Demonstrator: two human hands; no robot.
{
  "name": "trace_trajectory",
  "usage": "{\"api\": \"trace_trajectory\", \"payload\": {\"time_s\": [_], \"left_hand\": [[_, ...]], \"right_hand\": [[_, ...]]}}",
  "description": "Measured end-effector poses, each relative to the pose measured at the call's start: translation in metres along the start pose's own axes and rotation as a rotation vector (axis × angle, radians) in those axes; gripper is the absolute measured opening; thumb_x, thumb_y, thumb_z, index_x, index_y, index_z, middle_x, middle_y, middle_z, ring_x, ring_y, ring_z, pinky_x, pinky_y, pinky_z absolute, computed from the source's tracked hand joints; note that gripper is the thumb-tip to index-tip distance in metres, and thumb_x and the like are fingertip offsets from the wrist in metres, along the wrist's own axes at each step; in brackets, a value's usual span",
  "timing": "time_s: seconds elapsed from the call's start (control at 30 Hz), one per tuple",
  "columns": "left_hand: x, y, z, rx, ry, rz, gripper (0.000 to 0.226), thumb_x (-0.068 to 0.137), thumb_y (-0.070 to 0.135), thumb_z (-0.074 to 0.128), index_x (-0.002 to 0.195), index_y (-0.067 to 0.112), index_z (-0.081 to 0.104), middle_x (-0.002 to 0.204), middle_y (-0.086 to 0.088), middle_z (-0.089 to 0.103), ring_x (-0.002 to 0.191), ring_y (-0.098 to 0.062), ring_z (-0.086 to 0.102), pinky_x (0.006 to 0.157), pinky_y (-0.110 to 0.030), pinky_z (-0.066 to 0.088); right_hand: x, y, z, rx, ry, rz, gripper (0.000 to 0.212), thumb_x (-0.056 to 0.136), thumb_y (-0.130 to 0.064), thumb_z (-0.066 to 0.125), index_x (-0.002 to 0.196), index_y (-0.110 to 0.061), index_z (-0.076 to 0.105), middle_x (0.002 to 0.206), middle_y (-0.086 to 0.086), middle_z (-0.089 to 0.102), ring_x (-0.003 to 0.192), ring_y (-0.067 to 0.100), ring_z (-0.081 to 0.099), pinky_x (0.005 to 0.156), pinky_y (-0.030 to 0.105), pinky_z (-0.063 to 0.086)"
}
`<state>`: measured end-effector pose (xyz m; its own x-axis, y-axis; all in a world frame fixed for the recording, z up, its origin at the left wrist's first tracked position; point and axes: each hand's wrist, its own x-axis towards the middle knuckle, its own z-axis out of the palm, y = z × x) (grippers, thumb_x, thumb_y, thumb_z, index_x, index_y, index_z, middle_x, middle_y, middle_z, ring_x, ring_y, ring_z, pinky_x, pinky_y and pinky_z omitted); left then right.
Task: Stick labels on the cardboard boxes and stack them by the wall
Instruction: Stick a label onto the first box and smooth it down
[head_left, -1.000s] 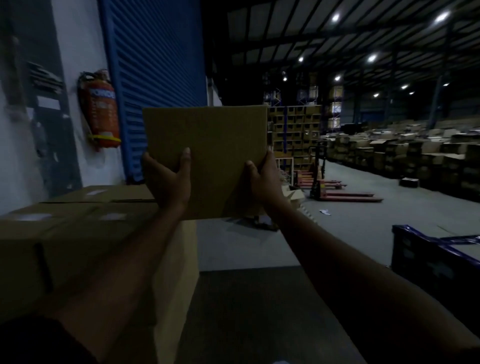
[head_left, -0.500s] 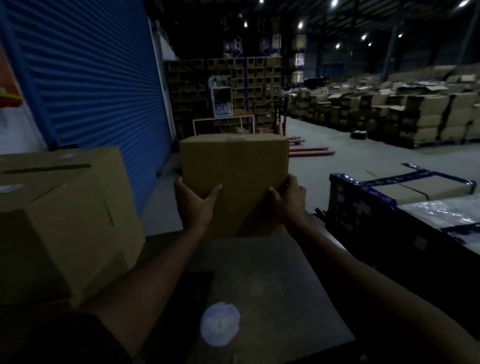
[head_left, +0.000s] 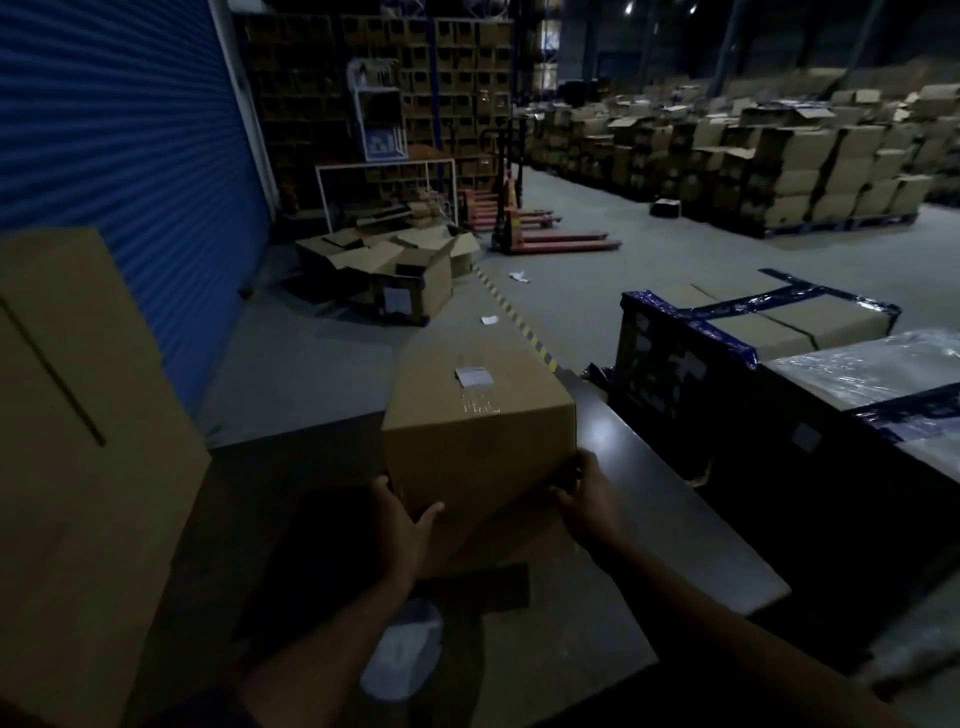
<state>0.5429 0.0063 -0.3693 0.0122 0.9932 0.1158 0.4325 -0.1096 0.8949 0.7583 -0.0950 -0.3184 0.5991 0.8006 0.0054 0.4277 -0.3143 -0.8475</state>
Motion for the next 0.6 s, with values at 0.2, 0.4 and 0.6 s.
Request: {"api": "trace_trajectory", "payload": {"time_s": [0.2, 0.4, 0.6], "left_hand": [[0.005, -0.027, 0.005, 0.012, -0.128, 0.004, 0.063, 0.093, 0.029, 0.064, 0.142, 0.0, 0.038, 0.13, -0.023, 0.055, 0.117, -0.04, 0.057, 0.096, -0.051, 0.048], [0.027, -0.017, -0.001, -0.171, 0.027, 0.166, 0.032, 0.092, 0.039, 0.038, 0.108, 0.016, 0.054, 0.096, -0.001, 0.06, 0.084, -0.018, 0.058, 0.075, -0.035, 0.042], [0.115, 0.033, 0.008, -0.203, 0.125, 0.241, 0.027, 0.088, 0.04, 0.055, 0.103, 0.019, 0.046, 0.089, -0.003, 0.055, 0.075, -0.019, 0.056, 0.068, -0.036, 0.047]], "right_hand": [[0.014, 0.022, 0.018, -0.006, 0.079, 0.078, 0.038, 0.093, -0.011, 0.06, 0.129, -0.012, 0.048, 0.127, 0.008, 0.06, 0.116, 0.025, 0.059, 0.093, 0.044, 0.052], [0.024, 0.018, 0.036, 0.218, 0.294, 0.117, 0.046, 0.093, -0.043, 0.049, 0.134, -0.023, 0.046, 0.129, -0.002, 0.048, 0.113, 0.019, 0.053, 0.096, 0.045, 0.048], [0.027, -0.001, 0.055, 0.133, 0.441, 0.132, 0.064, 0.084, -0.051, 0.068, 0.129, -0.02, 0.035, 0.132, 0.007, 0.035, 0.107, 0.022, 0.051, 0.083, 0.042, 0.053]]}}
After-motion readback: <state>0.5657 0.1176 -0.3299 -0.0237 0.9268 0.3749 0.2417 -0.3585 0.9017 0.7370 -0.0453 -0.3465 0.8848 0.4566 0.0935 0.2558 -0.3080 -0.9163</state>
